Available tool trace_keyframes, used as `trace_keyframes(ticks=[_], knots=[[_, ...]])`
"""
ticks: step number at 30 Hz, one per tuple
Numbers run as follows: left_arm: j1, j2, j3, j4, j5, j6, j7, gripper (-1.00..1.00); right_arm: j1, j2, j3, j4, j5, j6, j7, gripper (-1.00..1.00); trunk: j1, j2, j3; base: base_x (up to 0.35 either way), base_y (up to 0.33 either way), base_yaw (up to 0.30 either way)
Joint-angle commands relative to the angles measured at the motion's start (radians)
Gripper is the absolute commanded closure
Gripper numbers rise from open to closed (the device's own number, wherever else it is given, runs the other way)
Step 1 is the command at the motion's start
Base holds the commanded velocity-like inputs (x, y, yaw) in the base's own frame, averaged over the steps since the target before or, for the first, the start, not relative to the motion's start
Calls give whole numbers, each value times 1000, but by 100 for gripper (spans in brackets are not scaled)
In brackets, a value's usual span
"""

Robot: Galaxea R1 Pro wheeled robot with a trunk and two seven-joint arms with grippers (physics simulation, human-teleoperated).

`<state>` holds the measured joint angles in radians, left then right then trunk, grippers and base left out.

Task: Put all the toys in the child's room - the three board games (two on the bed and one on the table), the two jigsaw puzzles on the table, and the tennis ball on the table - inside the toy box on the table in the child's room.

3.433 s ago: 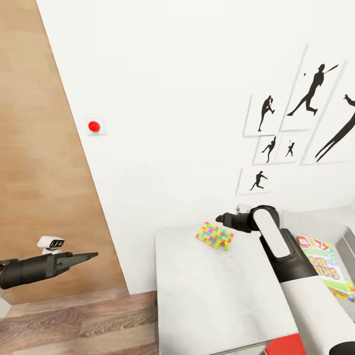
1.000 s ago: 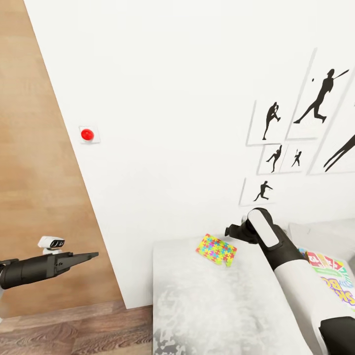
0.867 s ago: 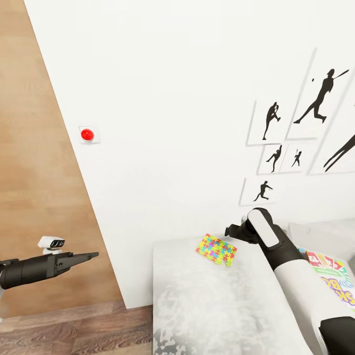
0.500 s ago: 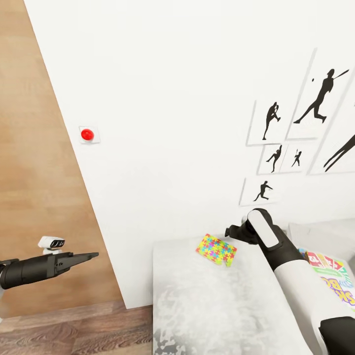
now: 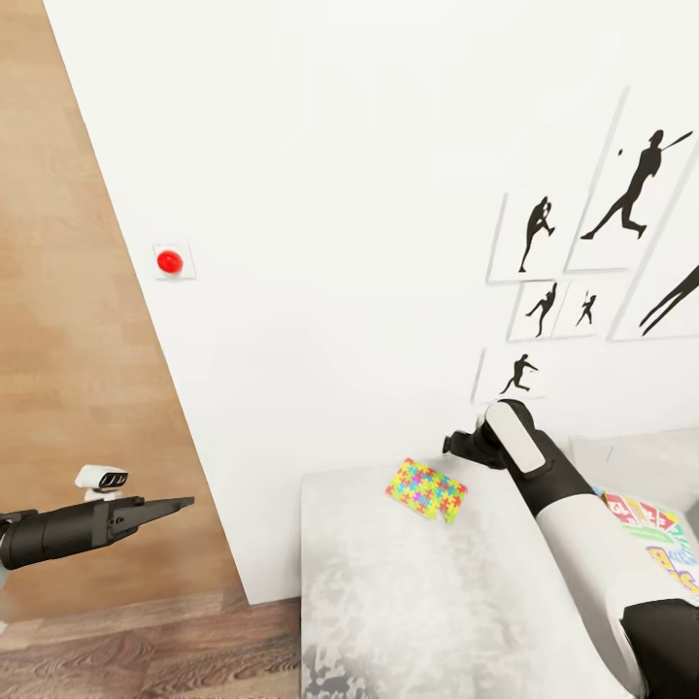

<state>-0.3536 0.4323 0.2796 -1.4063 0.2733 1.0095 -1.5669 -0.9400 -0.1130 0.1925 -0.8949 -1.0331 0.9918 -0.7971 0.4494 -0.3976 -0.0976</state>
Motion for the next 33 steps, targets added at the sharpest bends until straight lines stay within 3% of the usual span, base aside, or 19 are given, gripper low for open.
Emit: trace_keyframes(ticks=[1,9,12,16,19,23,33], knots=[[-1,0,0,0,0,11,-4,-100,-7,1,4,0,-10,1,-10,-100,1,-2,-4,0,0,0],[-1,0,0,0,-2,11,-4,-100,-21,35,11,33,5,-7,-10,-100,1,-2,-17,0,0,0],[-1,-1,0,0,-5,11,-4,-100,-28,44,11,67,66,-38,-5,-100,1,-2,-22,0,0,0],[-1,1,2,0,-13,11,-4,-100,-40,65,11,115,194,-91,23,-100,1,-2,-29,0,0,0],[-1,3,3,0,-15,11,-4,-100,-59,76,11,123,231,-100,51,-100,1,-2,-34,0,0,0],[-1,3,4,1,-15,11,-4,-100,-93,82,11,130,245,-104,64,-100,1,-2,-40,0,0,0],[-1,2,3,1,-16,11,-4,-100,-106,83,13,131,248,-103,68,-100,1,-2,-57,0,0,0]])
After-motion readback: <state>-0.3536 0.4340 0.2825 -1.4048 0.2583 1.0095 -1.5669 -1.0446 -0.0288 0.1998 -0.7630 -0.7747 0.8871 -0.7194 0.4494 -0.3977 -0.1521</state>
